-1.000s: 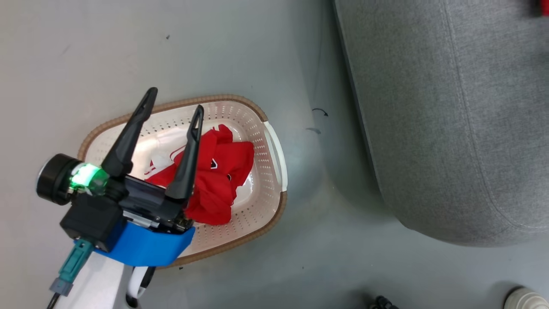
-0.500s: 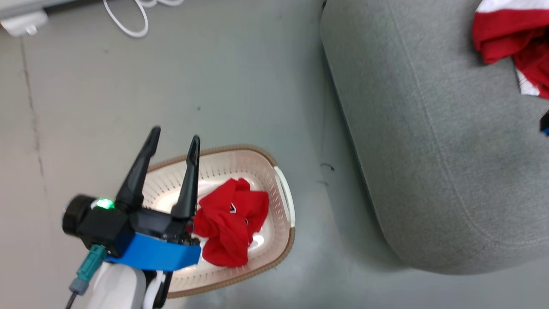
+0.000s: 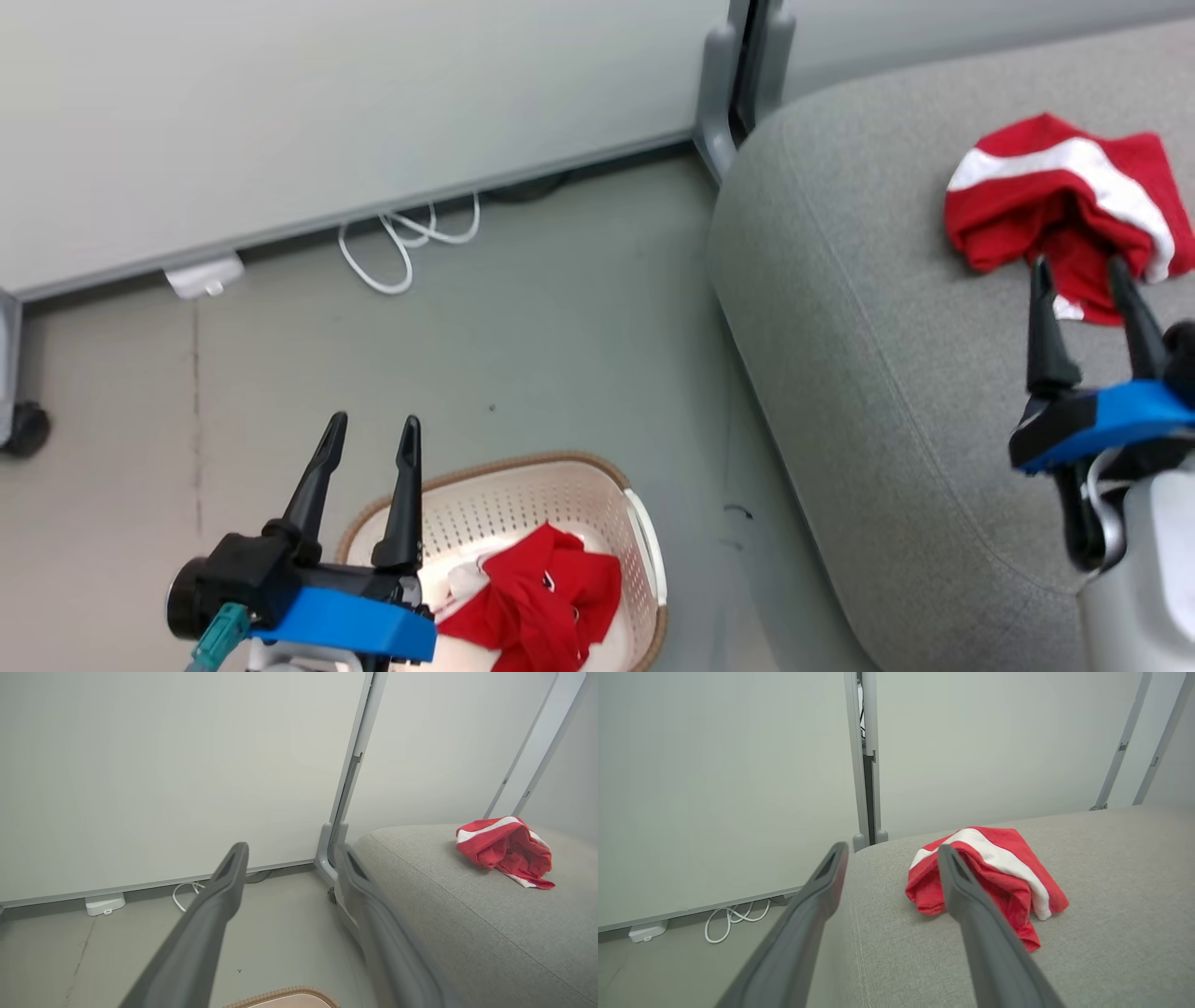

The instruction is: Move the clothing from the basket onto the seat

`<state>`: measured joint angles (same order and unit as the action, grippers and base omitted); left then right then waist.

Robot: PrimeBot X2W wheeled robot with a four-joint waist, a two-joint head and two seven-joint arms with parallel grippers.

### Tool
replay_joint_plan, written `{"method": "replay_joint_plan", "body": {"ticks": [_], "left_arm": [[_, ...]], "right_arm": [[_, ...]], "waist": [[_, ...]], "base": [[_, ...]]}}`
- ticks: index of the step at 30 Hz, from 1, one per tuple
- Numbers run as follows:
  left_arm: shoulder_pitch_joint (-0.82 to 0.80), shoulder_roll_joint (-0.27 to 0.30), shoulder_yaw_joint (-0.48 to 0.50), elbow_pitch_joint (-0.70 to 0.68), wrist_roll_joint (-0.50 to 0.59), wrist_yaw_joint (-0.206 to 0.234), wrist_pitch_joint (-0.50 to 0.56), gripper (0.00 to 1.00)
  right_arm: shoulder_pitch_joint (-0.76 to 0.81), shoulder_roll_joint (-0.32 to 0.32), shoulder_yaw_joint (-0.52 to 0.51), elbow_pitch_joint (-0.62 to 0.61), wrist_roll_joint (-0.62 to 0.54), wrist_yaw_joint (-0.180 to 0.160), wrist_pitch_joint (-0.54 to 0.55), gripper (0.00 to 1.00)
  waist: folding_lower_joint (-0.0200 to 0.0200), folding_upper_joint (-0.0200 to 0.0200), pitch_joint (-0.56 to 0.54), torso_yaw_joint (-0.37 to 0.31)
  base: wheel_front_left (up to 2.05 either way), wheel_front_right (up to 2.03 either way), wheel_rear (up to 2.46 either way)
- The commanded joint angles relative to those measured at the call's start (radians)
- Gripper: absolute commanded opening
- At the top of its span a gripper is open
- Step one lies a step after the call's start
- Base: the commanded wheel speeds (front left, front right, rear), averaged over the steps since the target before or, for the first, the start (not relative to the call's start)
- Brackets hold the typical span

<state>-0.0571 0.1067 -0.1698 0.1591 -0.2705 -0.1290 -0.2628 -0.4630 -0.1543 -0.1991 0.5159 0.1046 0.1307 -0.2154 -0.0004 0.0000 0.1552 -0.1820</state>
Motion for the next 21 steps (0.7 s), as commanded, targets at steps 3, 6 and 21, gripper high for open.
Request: {"method": "replay_joint_plan", "body": {"ticks": [3,6,21], "left_arm": [[0.022,-0.009,0.021,0.013,0.001,-0.001,-0.003,1.0],[0.033,-0.014,0.033,0.025,0.003,-0.001,-0.003,1.0],[0.053,-0.007,0.089,0.127,-0.007,-0.001,-0.003,1.0]], "right_arm": [[0.097,0.032,0.01,-0.106,-0.017,0.0,0.031,1.0],[0.177,0.055,0.02,-0.204,-0.023,0.0,0.067,1.0],[0.434,0.103,0.118,-0.404,0.035,0.0,0.138,1.0]], "waist": [[0.0004,0.0,-0.068,0.027],[0.0004,0.0,-0.088,0.05],[0.0004,0.0,-0.143,0.18]], "base": [[0.0,0.0,0.0],[0.0,0.0,0.0],[0.0,0.0,0.0]]}}
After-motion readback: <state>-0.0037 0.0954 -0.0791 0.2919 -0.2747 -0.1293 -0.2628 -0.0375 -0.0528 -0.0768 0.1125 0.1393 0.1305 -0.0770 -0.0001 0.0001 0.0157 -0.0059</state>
